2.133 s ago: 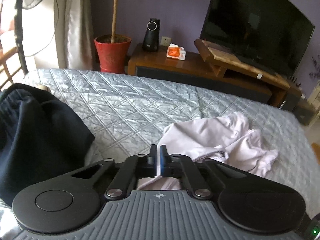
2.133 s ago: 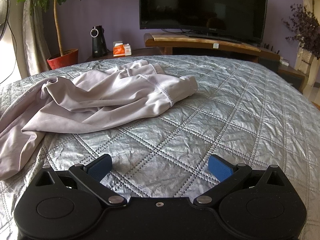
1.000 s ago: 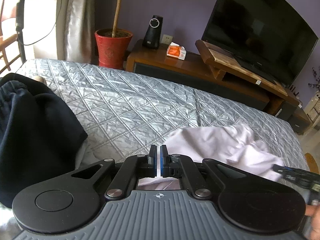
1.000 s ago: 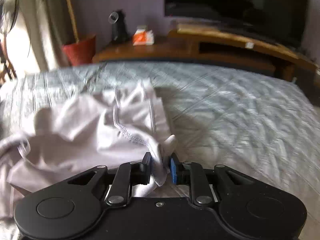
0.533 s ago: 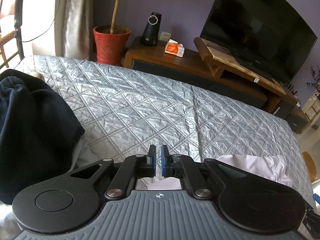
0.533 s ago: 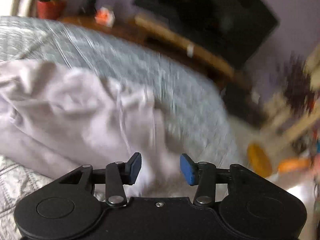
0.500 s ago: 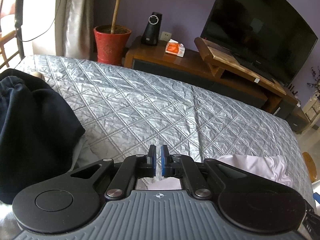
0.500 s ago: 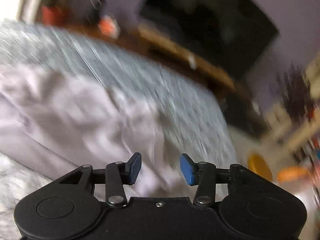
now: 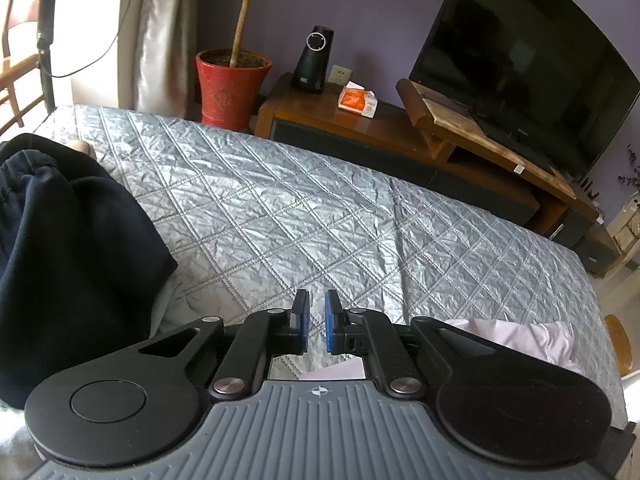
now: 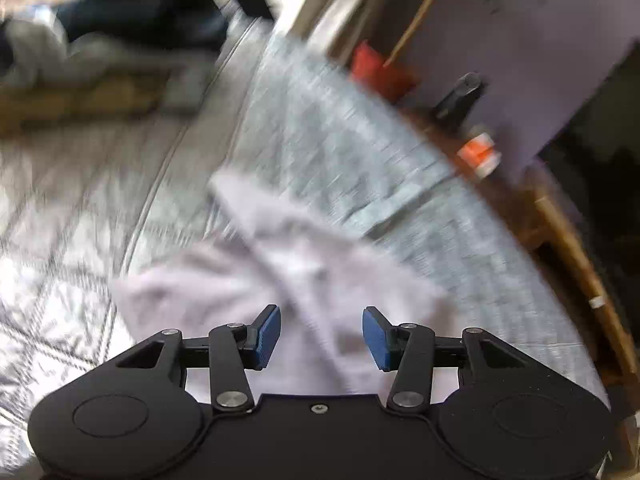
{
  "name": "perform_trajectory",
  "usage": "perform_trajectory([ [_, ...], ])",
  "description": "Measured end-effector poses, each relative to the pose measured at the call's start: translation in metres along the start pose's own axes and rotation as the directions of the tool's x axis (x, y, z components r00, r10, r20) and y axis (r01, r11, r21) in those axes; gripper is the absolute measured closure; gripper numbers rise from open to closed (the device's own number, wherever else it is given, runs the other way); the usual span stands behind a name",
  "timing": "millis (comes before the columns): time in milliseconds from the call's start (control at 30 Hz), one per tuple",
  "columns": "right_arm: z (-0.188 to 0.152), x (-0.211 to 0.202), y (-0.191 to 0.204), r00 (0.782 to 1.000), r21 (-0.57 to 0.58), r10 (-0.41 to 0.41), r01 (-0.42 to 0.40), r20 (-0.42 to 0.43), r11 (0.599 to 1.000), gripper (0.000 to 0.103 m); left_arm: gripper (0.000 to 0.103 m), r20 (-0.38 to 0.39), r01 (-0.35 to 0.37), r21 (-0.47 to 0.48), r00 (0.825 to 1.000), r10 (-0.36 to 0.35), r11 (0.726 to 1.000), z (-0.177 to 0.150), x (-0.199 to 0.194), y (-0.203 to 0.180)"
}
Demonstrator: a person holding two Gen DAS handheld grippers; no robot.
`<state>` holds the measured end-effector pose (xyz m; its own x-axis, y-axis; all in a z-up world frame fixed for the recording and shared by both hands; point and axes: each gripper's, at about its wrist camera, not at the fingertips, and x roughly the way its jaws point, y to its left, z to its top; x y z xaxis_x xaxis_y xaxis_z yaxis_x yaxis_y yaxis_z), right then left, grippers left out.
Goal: Fold clothes
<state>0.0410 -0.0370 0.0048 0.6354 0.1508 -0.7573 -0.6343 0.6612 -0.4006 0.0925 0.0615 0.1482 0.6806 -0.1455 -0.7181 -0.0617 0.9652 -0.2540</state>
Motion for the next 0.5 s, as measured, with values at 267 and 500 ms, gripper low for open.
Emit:
perform_trajectory([
  [267,-0.02,-0.023,-0.088,0.988,0.581,-0.032,-0.061,0.149,0.811,0.101,0.092,-0.017,0.013,-0.014,1.0,-0.013,1.0,-0.001,0.003,0.001],
  [500,-0.157,-0.056,-0.182,0.946,0.989,-0.307,-0.131,0.105,-0.067,0.094,0.091,-0.024,0.026,-0.004,0.999,-0.026,1.0,-0.004,0.003,-0.001],
])
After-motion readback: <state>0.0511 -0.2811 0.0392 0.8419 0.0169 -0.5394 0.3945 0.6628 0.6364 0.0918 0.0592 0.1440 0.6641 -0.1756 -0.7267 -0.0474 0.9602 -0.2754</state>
